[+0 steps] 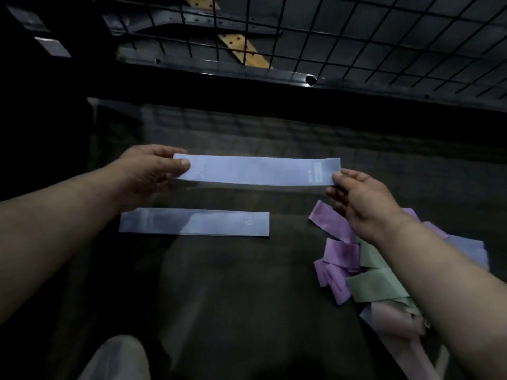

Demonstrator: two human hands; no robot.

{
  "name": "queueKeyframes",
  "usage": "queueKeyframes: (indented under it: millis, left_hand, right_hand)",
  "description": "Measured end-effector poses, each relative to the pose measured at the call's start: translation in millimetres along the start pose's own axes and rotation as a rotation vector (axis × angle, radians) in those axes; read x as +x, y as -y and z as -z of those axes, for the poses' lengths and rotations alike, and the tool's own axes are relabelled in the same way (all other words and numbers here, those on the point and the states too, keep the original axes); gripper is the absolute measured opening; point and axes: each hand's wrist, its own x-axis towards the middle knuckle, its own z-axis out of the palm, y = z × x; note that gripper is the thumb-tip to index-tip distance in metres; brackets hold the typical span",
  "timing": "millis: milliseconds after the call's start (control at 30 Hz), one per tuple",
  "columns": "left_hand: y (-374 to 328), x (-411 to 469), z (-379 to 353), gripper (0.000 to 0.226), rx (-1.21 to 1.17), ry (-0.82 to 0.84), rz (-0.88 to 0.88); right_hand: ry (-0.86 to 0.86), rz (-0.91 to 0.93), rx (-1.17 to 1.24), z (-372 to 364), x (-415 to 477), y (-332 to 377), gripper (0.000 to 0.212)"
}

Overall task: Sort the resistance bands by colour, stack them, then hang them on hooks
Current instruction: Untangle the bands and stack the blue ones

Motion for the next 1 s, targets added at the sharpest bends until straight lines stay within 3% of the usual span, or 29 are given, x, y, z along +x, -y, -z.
queueKeyframes:
  millis: [367,500,600,667,733,800,900,933,1000]
  left_hand:
    - [6,-5,32,0.014,0.032,-0.007,-0.082]
    - [26,-23,34,0.016,0.318,0.188,-0.032]
    - [49,-48,19,0.022,0.611,0.542,0.133]
    - [60,-62,11,0.030,0.816,0.741,0.252]
    - [64,-72,12,0.043,0.954,0.745,0.213]
    - [60,-79,16,0.049,0.835,0.630,0.087]
    - [53,-91,16,0.046,0.093,0.571,0.167]
    - [53,-94,13,0.041,0.012,0.551,0.146]
    - [56,-94,5,0.027,0.189,0.445,0.011]
  right_hand:
    - [0.002,0.158,-0.088,-26,-30,4,0.012]
    - [0.135,0.248,0.006,-54,-58,13,0.020]
    - [0.358,0.285,-0.014,-77,-88,22,0.018]
    - [0.527,0.256,-0.177,-86,-105,27,0.006]
    - [0.679,0.174,-0.440,-89,-113,25,0.010]
    - [0.759,0.108,-0.653,-92,-117,12,0.010]
    - [0.745,0.132,-0.847,-99,-120,-18,0.009]
    - [0.721,0.150,-0.883,-99,-119,-28,0.012]
    - [0.668,0.121,-0.846,-103,-117,-47,0.021]
